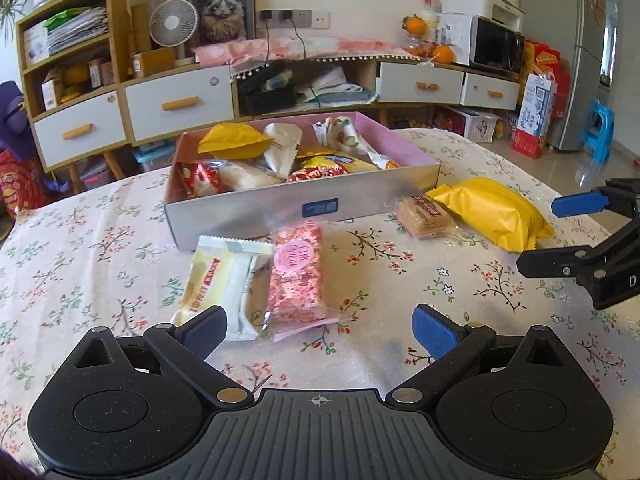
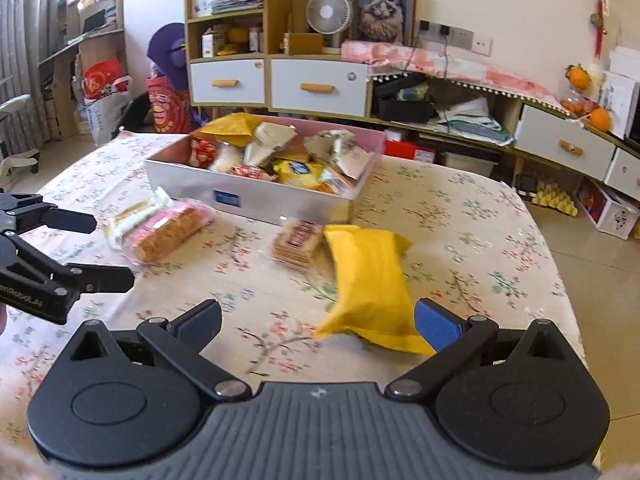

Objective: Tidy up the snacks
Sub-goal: 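Withdraw both tools from the box toward the remaining snacks, then grasp the pink pastry packet with the left tool while the right tool grasps the yellow bag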

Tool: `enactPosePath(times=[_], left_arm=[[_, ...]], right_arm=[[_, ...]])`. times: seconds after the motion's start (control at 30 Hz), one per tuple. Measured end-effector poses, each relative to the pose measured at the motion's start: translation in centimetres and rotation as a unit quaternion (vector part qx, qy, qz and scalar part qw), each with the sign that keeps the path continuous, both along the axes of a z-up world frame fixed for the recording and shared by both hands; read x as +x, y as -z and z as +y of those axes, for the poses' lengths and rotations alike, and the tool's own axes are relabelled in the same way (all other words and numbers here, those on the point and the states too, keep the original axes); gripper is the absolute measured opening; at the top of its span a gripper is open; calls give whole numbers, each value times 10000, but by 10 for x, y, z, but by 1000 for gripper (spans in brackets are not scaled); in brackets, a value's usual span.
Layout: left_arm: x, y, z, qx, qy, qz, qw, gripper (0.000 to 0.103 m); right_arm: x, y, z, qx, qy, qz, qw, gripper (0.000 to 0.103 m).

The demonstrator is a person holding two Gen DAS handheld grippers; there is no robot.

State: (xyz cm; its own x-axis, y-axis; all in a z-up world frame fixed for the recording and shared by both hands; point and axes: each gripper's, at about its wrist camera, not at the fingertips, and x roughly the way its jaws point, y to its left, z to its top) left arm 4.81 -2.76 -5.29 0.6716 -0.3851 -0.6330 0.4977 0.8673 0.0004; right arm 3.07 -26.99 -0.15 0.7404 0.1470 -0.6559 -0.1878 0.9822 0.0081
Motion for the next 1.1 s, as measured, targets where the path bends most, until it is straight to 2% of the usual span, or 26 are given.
enactPosePath(times=[0.13,0.33,0.5,0.57,0.7,0.83,1.1], left_arm=[[6,2,-6,-74,93,-18,9999,99],[22,3,-8,-186,-30,18,9998,95],[32,2,-13,-188,-88,101,9997,85],[34,0,-16,-201,-66,128,9997,76],[39,1,-21,-213,-139,286,9993,66],[44,9,-24,-63,-250,494,9984,50],[46,9,-28,-67,-347,527,9980,42]], right_arm=[[8,4,-5,-37,38,20,10000,103],[19,9,-8,-72,92,22,9999,103],[32,16,-10,-42,171,121,9998,103],[36,18,-10,-38,212,171,9996,102],[42,21,-9,-18,251,259,9993,101],[45,20,-4,-110,243,295,9992,97],[49,21,2,-219,158,340,9991,81]])
